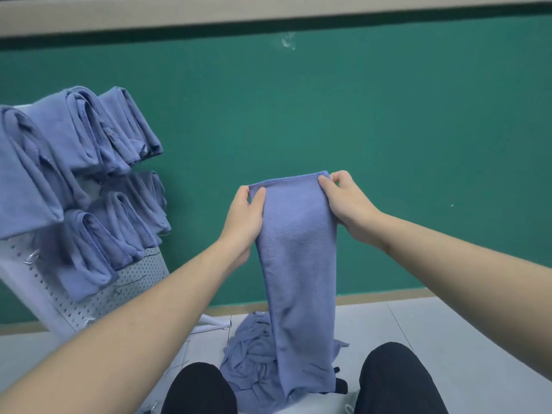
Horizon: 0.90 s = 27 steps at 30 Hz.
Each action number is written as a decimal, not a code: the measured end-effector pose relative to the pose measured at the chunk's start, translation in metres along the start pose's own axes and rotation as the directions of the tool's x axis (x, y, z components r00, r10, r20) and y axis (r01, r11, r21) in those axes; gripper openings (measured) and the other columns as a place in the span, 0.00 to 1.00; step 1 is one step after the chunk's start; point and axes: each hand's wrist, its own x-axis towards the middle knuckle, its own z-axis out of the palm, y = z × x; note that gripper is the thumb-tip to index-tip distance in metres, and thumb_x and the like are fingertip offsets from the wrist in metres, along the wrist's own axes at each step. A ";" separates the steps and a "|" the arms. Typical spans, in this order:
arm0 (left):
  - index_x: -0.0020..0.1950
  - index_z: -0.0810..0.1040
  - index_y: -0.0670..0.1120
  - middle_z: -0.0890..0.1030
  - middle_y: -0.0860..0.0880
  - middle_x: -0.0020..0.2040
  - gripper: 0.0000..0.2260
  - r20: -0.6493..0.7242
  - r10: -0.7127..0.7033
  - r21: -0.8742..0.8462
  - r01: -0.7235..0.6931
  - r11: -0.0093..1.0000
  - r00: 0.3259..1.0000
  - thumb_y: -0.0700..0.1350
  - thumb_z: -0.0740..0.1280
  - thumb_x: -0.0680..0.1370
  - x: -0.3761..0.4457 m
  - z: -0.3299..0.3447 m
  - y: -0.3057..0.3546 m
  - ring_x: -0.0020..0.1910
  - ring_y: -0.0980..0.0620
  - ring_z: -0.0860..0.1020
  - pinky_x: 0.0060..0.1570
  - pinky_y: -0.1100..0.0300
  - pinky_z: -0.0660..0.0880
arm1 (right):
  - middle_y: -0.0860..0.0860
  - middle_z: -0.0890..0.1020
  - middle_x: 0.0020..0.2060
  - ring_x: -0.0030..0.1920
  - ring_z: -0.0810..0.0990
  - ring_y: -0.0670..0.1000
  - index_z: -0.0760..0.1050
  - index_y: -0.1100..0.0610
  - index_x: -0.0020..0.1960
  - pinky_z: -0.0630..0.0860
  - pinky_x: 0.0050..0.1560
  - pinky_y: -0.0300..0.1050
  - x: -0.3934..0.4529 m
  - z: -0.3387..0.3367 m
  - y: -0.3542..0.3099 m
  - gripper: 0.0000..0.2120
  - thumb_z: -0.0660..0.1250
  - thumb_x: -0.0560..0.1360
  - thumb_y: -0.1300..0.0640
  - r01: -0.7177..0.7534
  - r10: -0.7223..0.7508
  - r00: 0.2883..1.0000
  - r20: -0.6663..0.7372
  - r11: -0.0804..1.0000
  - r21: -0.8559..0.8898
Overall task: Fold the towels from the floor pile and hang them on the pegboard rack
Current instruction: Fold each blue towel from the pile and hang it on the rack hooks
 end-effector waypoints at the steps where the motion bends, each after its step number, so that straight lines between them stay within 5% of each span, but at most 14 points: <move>1: 0.54 0.74 0.48 0.80 0.52 0.47 0.09 -0.012 -0.063 -0.042 0.063 0.997 0.998 0.53 0.61 0.83 -0.003 0.001 -0.003 0.41 0.53 0.75 0.42 0.56 0.72 | 0.48 0.72 0.40 0.38 0.68 0.50 0.65 0.51 0.51 0.65 0.36 0.44 -0.001 0.003 0.002 0.11 0.58 0.82 0.44 -0.020 0.020 0.999 -0.033 1.000 0.018; 4: 0.63 0.73 0.56 0.82 0.51 0.57 0.10 0.007 -0.189 -0.203 0.187 0.961 0.982 0.52 0.65 0.82 -0.014 0.005 -0.014 0.45 0.53 0.81 0.44 0.56 0.78 | 0.50 0.74 0.37 0.33 0.69 0.50 0.65 0.47 0.53 0.64 0.31 0.43 -0.005 0.009 0.012 0.06 0.62 0.81 0.50 -0.082 0.092 0.994 -0.054 0.981 0.175; 8: 0.76 0.63 0.64 0.73 0.60 0.68 0.28 0.146 -0.084 -0.373 0.134 0.918 0.986 0.44 0.68 0.81 -0.023 0.007 -0.033 0.60 0.58 0.81 0.55 0.60 0.79 | 0.54 0.74 0.37 0.29 0.68 0.51 0.66 0.46 0.49 0.63 0.28 0.42 -0.008 0.016 0.024 0.07 0.61 0.81 0.57 -0.151 0.174 0.984 -0.036 0.928 0.342; 13: 0.52 0.85 0.50 0.86 0.53 0.54 0.13 0.275 -0.094 -0.229 0.160 0.960 0.957 0.32 0.68 0.78 -0.036 0.016 -0.049 0.58 0.53 0.80 0.58 0.62 0.75 | 0.57 0.76 0.44 0.33 0.74 0.51 0.69 0.56 0.59 0.75 0.30 0.42 -0.006 0.020 0.033 0.09 0.65 0.81 0.58 -0.251 0.300 0.952 -0.058 0.878 0.409; 18: 0.58 0.82 0.46 0.86 0.50 0.53 0.13 0.283 -0.130 -0.357 0.230 0.905 0.950 0.32 0.67 0.78 -0.030 0.018 -0.037 0.51 0.55 0.83 0.54 0.64 0.78 | 0.59 0.85 0.53 0.47 0.85 0.56 0.81 0.62 0.60 0.80 0.46 0.47 -0.020 0.010 0.037 0.26 0.63 0.79 0.40 -0.499 0.344 0.855 0.387 0.748 0.437; 24: 0.69 0.76 0.47 0.83 0.45 0.60 0.19 0.222 -0.196 -0.478 0.281 0.832 0.955 0.34 0.66 0.80 -0.020 0.010 -0.025 0.54 0.50 0.83 0.53 0.58 0.80 | 0.53 0.85 0.57 0.57 0.84 0.53 0.77 0.54 0.64 0.76 0.60 0.51 -0.032 0.015 0.060 0.17 0.64 0.79 0.49 -0.336 0.190 0.886 0.422 0.891 0.304; 27: 0.75 0.71 0.47 0.81 0.47 0.61 0.23 0.211 -0.208 -0.500 0.288 0.816 0.955 0.35 0.65 0.80 -0.019 0.001 -0.025 0.54 0.51 0.84 0.51 0.57 0.81 | 0.52 0.84 0.40 0.39 0.82 0.52 0.71 0.55 0.57 0.78 0.47 0.50 -0.035 0.020 0.065 0.08 0.64 0.79 0.61 -0.171 0.091 0.959 0.268 0.941 0.291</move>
